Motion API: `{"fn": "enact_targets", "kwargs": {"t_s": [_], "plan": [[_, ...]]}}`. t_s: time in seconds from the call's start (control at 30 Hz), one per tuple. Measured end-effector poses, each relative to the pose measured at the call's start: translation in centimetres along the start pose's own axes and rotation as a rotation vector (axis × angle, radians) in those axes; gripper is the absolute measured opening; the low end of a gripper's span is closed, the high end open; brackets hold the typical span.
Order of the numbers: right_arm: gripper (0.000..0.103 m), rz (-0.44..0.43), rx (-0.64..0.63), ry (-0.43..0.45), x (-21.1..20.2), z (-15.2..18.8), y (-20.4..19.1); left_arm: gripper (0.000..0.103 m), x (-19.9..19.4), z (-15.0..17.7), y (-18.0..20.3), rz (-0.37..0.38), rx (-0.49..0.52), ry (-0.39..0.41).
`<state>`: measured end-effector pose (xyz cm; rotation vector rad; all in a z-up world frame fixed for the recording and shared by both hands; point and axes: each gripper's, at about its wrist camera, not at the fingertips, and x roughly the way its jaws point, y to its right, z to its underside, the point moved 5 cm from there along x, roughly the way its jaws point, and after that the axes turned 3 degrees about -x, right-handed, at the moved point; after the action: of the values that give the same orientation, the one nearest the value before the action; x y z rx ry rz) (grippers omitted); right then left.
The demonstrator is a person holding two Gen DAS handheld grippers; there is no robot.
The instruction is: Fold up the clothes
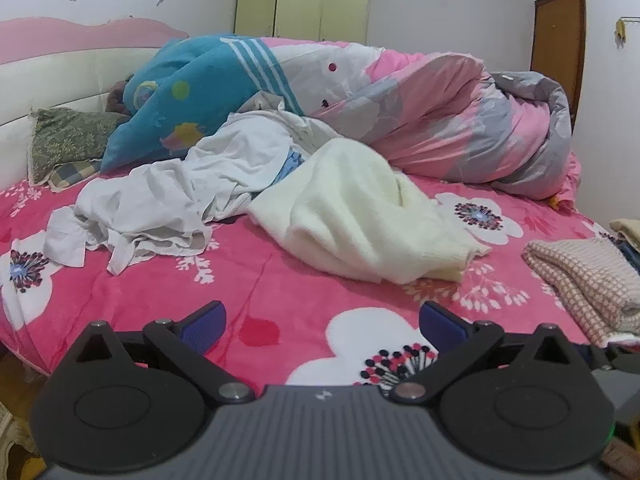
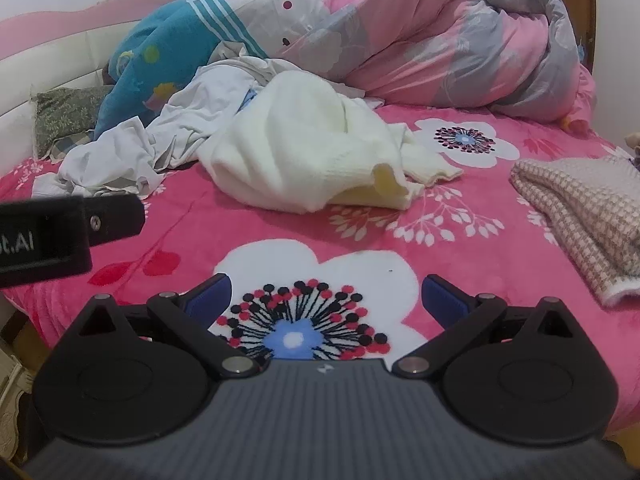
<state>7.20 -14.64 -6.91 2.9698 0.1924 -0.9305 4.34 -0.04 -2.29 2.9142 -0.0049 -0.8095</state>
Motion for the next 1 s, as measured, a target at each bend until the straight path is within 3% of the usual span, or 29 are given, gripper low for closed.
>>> {"fn": "enact_targets", "kwargs": {"t_s": [0.4,0.53,0.73,1.0], "plan": [[0.102,0.018,0.023,0.003,0.1,0.0,0.1,0.103,1.2,0.3,-3.3,0.035,-0.153,-0.094],[0.102,0.030,0.029,-0.007,0.3,0.1,0.0,0.103,1.4,0.7,-3.8,-0.002,-0.182,-0.120],[0.102,0.030,0.034,-0.012,0.3,0.0,-0.2,0.103,0.6,0.8,-3.1,-0.029,-0.091,-0.085],[0.102,0.033,0.034,-0.010,0.2,0.0,-0.5,0.103,0.5,0.5,-3.2,-0.054,-0.088,-0.074]]}}
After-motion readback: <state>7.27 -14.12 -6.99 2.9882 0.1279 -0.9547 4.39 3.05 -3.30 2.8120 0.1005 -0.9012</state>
